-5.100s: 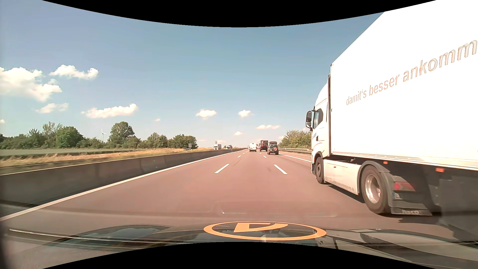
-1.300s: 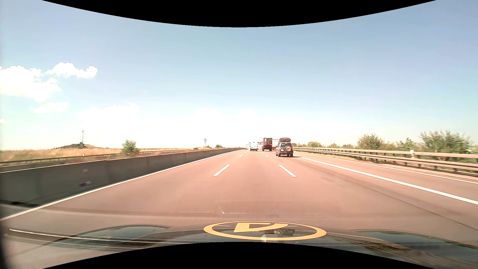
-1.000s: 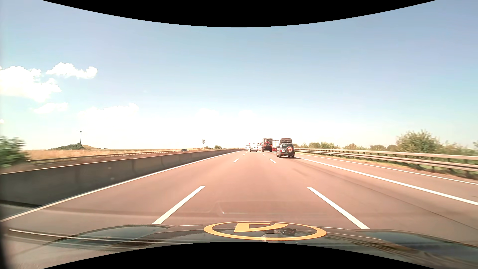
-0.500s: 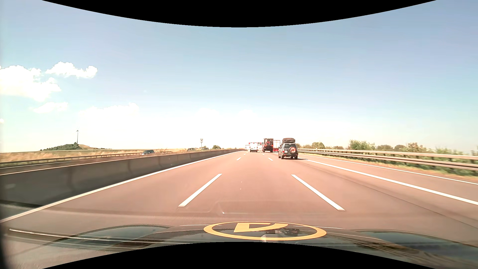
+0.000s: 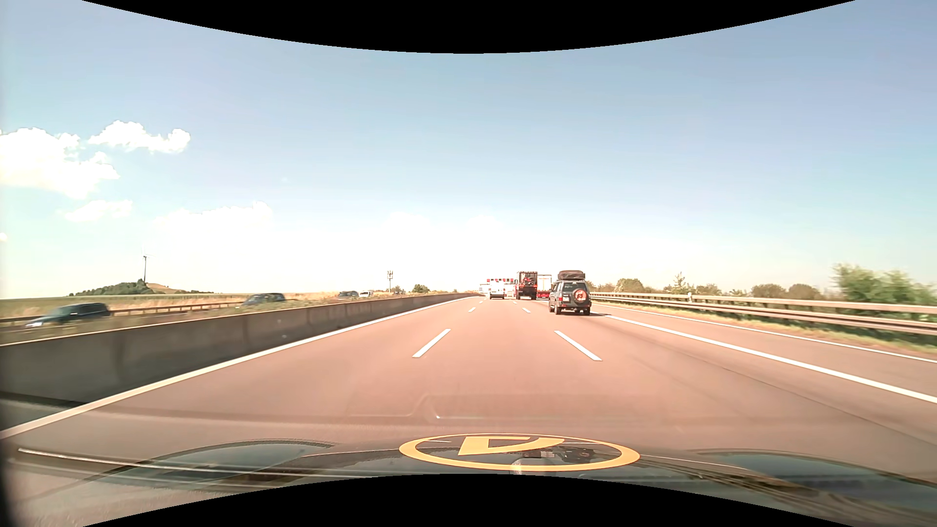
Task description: Follow the waypoints while adhering to traffic rules and regulations
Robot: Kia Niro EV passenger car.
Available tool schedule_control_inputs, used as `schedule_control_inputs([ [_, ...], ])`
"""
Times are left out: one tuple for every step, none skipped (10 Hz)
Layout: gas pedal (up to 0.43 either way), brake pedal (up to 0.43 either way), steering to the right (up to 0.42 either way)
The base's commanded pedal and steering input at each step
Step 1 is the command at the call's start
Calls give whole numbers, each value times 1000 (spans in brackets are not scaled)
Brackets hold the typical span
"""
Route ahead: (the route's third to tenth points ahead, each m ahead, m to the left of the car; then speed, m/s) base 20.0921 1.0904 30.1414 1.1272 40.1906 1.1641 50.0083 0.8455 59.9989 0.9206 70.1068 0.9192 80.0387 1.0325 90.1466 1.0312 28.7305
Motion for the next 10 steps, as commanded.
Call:
schedule_control_inputs([
  [331,0,-1],
  [319,0,-1],
  [319,0,-1],
  [319,0,-1],
  [319,0,-1],
  [319,0,-1],
  [319,0,-1],
  [319,0,-1],
  [319,0,-1],
  [339,0,-1],
])
